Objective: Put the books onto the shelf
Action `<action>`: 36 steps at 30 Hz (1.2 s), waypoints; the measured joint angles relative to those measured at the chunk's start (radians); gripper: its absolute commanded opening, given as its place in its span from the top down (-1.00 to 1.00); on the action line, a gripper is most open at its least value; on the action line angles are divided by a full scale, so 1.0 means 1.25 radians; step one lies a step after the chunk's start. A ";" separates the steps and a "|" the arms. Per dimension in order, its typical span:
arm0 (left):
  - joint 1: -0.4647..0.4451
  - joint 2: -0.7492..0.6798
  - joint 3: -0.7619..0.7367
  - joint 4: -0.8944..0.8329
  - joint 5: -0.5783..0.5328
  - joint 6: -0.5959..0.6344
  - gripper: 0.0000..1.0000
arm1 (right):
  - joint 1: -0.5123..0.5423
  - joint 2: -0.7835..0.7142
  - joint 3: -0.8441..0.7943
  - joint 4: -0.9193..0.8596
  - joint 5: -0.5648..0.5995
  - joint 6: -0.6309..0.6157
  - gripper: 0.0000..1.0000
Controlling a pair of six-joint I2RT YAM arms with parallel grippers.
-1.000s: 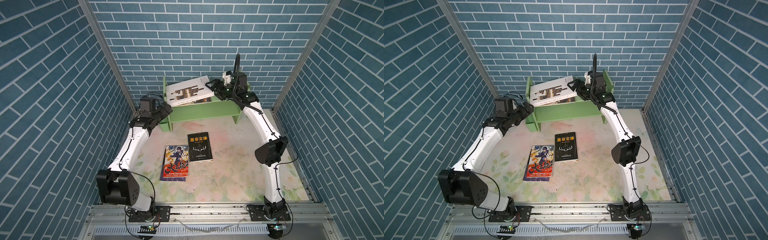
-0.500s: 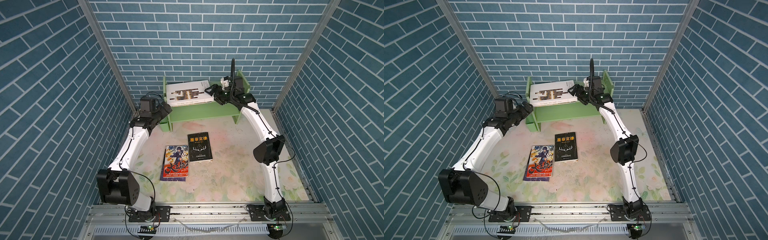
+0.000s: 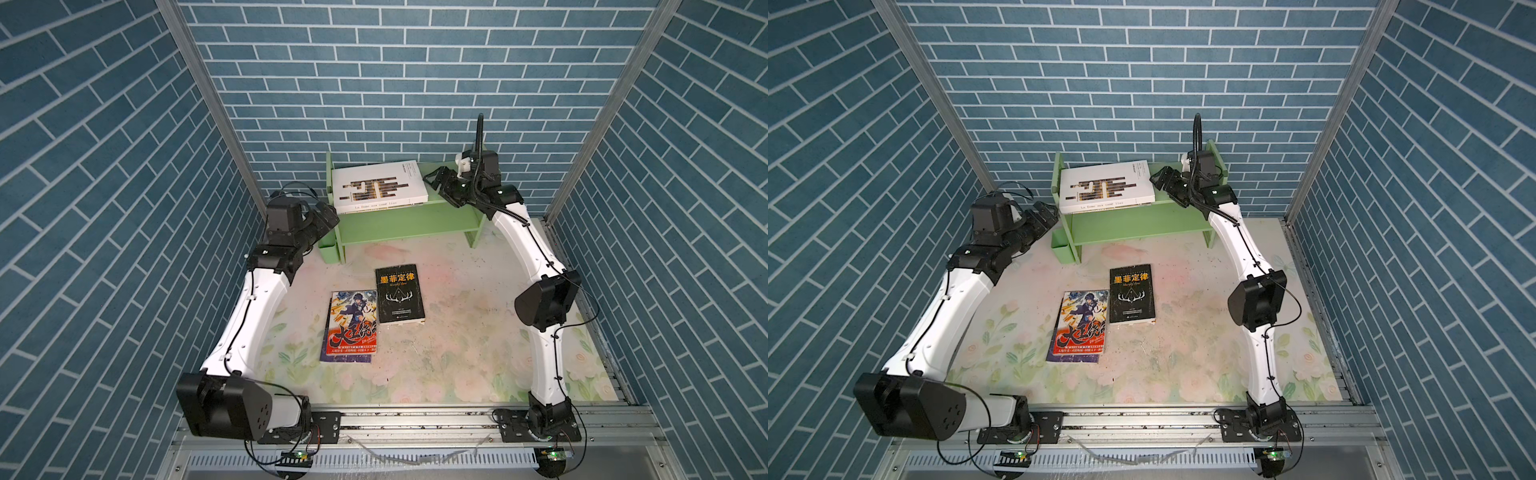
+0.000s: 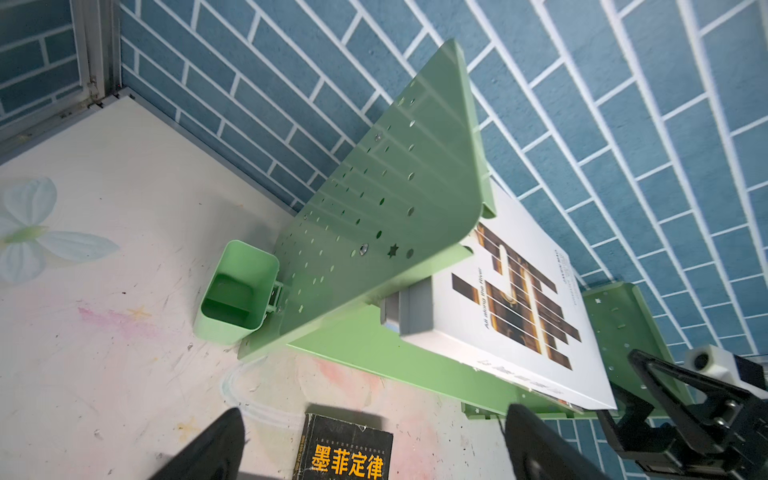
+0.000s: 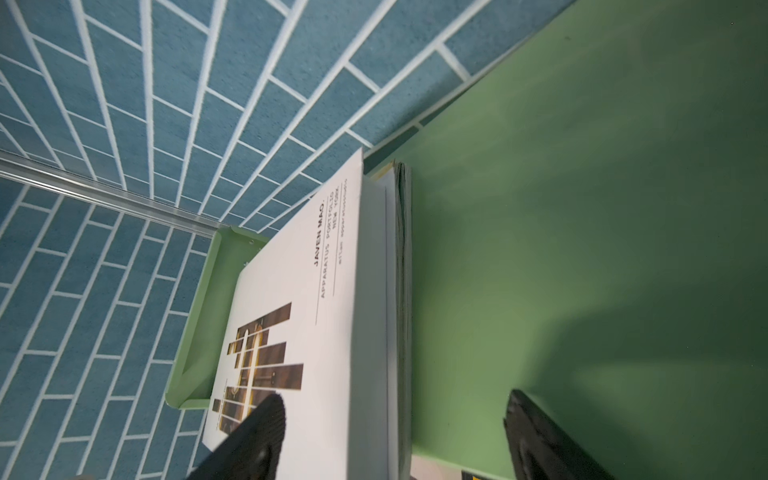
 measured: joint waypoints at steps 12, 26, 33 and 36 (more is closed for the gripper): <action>0.116 -0.168 -0.284 -0.090 0.069 -0.019 -0.99 | 0.046 -0.387 -0.519 0.156 0.118 0.023 -0.60; 0.116 -0.162 -0.518 -0.147 0.265 0.028 -0.96 | 0.233 -0.379 -0.807 0.237 0.244 0.176 -0.44; 0.116 -0.137 -0.589 -0.156 0.320 0.092 -0.95 | 0.323 -0.246 -0.832 0.324 0.201 0.253 -0.40; 0.116 -0.128 -0.601 -0.149 0.339 0.101 -0.96 | 0.341 -0.211 -0.837 0.345 0.177 0.282 -0.40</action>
